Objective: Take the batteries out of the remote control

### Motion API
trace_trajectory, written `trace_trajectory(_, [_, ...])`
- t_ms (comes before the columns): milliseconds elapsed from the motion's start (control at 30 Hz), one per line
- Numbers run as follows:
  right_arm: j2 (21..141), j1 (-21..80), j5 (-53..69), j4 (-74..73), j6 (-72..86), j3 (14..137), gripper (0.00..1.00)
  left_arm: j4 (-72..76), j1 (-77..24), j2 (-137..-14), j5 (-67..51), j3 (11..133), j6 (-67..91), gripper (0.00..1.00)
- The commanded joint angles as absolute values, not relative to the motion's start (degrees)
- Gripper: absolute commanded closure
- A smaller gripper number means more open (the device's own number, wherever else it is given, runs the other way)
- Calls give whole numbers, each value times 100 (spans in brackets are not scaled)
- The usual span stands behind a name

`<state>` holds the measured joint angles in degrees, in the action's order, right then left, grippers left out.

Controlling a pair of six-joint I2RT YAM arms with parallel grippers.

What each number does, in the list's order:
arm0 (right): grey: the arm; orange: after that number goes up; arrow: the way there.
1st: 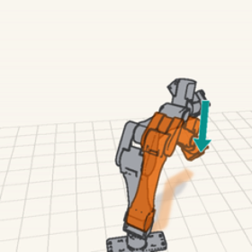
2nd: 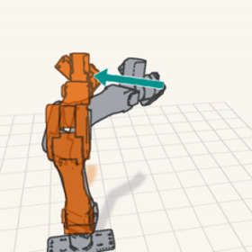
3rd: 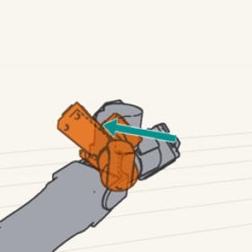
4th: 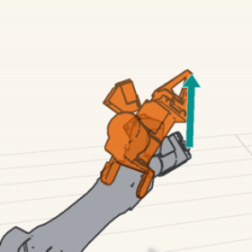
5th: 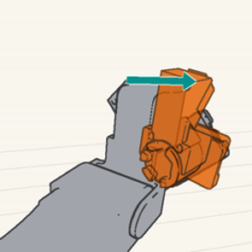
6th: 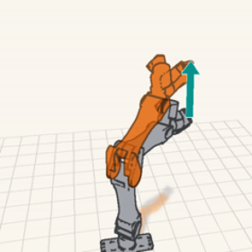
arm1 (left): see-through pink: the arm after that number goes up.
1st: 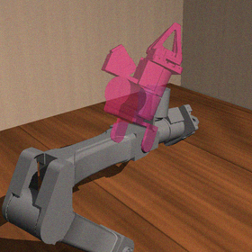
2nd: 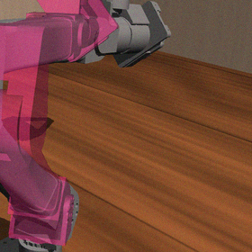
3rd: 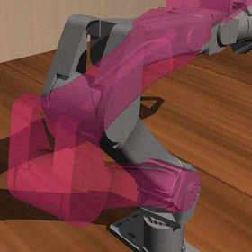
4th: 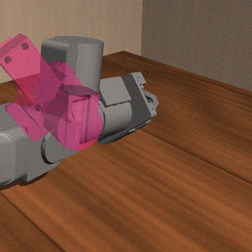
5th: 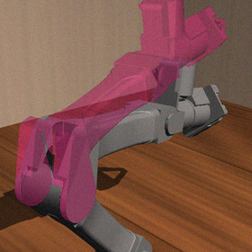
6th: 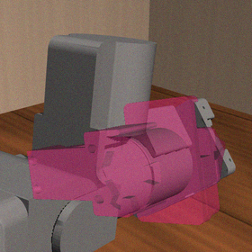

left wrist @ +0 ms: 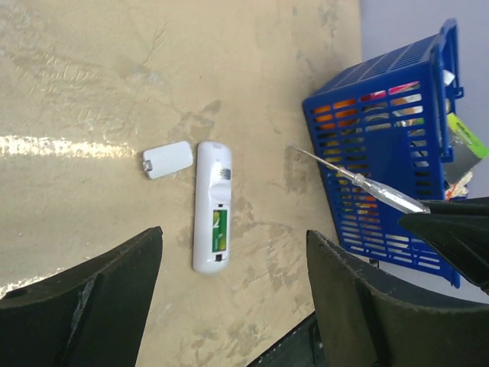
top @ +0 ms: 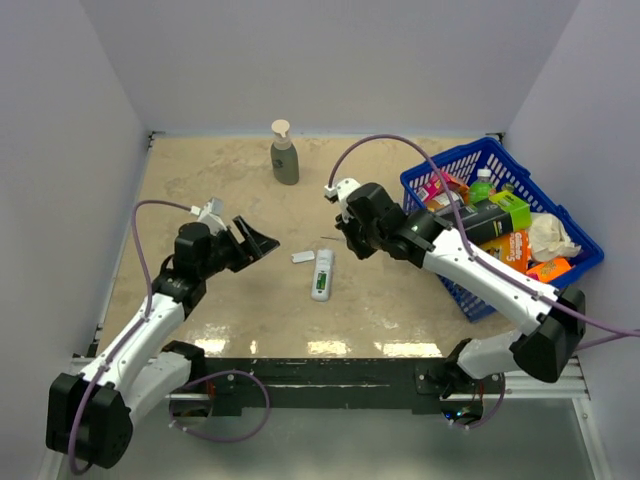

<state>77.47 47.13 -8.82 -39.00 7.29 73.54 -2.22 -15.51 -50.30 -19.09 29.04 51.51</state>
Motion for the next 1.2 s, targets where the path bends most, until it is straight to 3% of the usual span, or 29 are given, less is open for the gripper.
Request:
trace_trajectory(0, [8085,4755,-1011,-4965,-806,7865,100,-97,-1468,-5334,-2144,2901,4913,21])
trace_trajectory(233, [8051,4878,-370,-4430,-3239,7383,100,571,-932,-5871,-3251,2523,4957,21])
trace_trajectory(433, [8156,5036,-263,-4605,-4129,7409,100,720,-633,-6117,-3533,2364,4852,21])
trace_trajectory(1167, [9527,5642,-782,-6056,-3366,8745,100,352,-457,-6302,-3445,2434,4307,21])
